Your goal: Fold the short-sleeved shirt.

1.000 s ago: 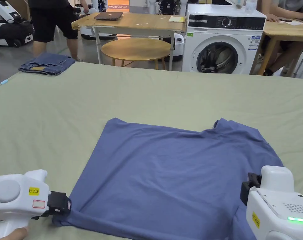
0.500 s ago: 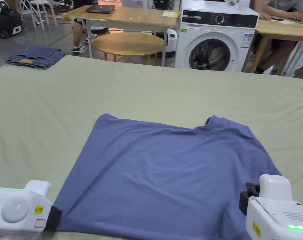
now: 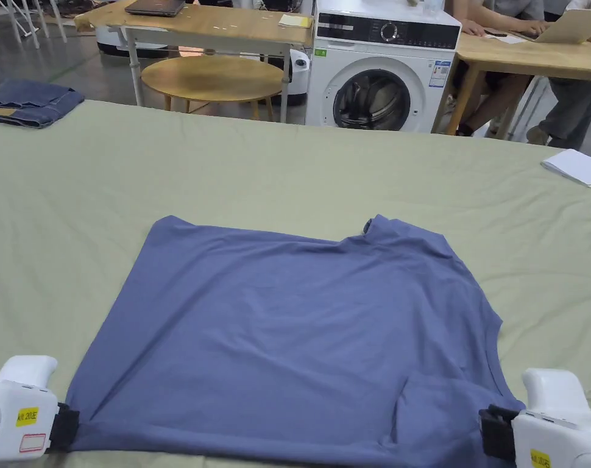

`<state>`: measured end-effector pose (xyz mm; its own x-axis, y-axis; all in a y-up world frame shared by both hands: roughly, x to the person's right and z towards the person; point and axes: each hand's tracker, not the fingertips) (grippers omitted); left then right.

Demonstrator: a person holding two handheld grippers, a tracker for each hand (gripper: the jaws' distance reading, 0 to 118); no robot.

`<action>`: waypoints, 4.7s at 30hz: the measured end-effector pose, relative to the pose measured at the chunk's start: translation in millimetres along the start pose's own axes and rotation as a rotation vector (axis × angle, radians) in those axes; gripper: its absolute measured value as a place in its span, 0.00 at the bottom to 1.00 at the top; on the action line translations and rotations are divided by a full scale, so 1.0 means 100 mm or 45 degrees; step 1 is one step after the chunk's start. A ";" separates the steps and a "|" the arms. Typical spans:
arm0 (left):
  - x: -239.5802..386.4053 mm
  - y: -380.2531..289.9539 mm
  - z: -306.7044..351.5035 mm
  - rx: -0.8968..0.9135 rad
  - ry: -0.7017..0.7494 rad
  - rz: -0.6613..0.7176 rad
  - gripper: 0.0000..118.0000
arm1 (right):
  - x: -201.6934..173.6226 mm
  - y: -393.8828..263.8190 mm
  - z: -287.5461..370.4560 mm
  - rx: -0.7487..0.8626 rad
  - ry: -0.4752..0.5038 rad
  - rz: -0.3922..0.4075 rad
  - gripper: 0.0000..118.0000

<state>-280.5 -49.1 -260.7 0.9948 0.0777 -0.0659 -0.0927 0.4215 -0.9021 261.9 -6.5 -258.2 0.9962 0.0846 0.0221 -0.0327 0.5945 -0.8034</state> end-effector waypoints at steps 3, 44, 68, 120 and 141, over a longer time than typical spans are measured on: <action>-0.01 -0.03 0.04 0.004 -0.002 0.004 0.04 | 0.05 -0.11 -0.06 -0.111 0.030 -0.015 0.37; 0.01 1.89 -0.27 0.288 -0.078 0.060 0.03 | 0.31 1.65 -0.93 0.064 0.154 -0.165 0.01; 0.24 1.89 -0.23 0.458 -0.062 0.001 0.30 | -0.09 1.67 -0.74 0.447 0.061 -0.126 0.48; 0.09 1.09 -0.55 0.097 0.018 -0.097 0.01 | -0.01 0.75 -0.48 0.392 0.046 -0.111 0.05; 0.02 1.06 -0.29 0.162 -0.026 -0.011 0.01 | 0.29 0.70 -1.23 -0.034 0.098 -0.018 0.02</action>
<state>-286.8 -29.9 -368.8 0.9946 0.0917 -0.0484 -0.0901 0.5330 -0.8413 298.1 -61.4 -387.0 0.9998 0.0140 -0.0110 -0.0170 0.5736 -0.8189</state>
